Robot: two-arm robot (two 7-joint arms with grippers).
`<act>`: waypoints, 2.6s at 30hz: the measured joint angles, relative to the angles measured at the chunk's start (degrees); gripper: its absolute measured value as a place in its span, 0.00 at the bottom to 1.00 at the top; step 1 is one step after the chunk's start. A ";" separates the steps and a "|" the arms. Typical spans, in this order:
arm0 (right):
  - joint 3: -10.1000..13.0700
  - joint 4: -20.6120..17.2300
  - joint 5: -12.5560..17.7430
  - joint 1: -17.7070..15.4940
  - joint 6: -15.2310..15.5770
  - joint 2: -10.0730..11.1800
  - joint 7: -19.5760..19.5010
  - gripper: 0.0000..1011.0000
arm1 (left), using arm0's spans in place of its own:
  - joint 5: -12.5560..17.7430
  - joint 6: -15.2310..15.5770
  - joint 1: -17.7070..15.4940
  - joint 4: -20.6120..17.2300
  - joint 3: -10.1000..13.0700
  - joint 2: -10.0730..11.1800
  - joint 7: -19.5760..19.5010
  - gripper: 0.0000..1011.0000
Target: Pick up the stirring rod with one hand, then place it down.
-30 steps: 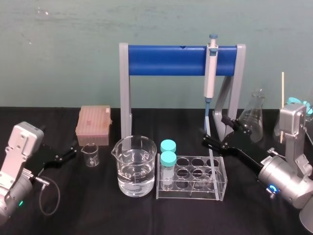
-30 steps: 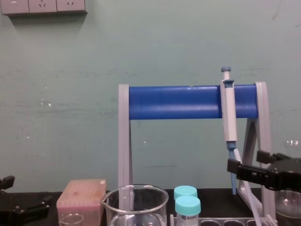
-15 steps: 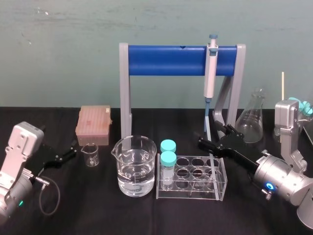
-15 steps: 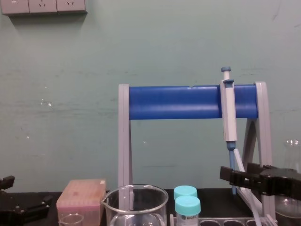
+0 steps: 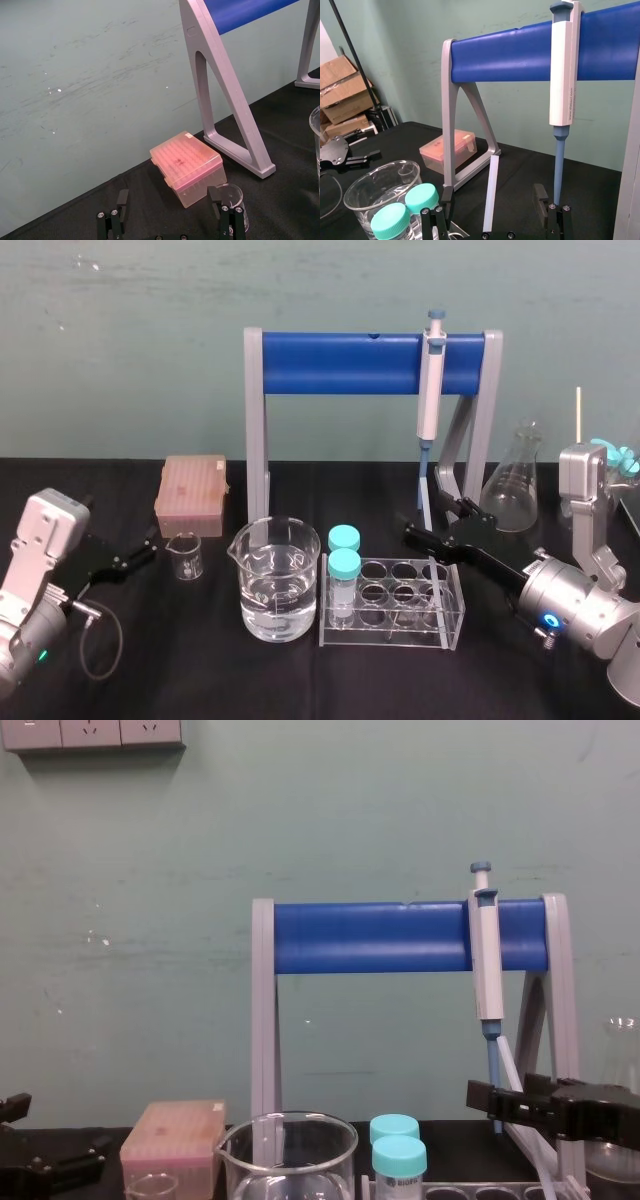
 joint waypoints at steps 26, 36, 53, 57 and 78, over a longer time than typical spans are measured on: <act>0.00 -0.15 -0.04 -0.10 -0.29 0.02 -0.08 0.57 | 0.00 0.00 0.00 0.00 0.00 0.00 0.00 0.99; 0.00 -0.15 -0.06 -0.10 -0.32 0.02 -0.08 0.25 | 0.00 0.00 0.00 0.00 0.00 0.00 0.00 0.99; 0.00 -0.14 -0.09 -0.10 -0.32 0.02 -0.11 0.07 | 0.00 0.00 0.00 0.00 0.00 0.00 0.00 0.99; 0.07 -0.20 -0.11 -0.14 -0.46 0.03 -0.15 0.07 | 0.00 0.00 0.00 0.00 0.00 0.00 0.00 0.99; 2.92 -5.30 -0.63 1.42 -6.60 -1.18 -0.55 0.07 | 0.00 0.00 0.00 0.00 0.00 0.00 0.00 0.99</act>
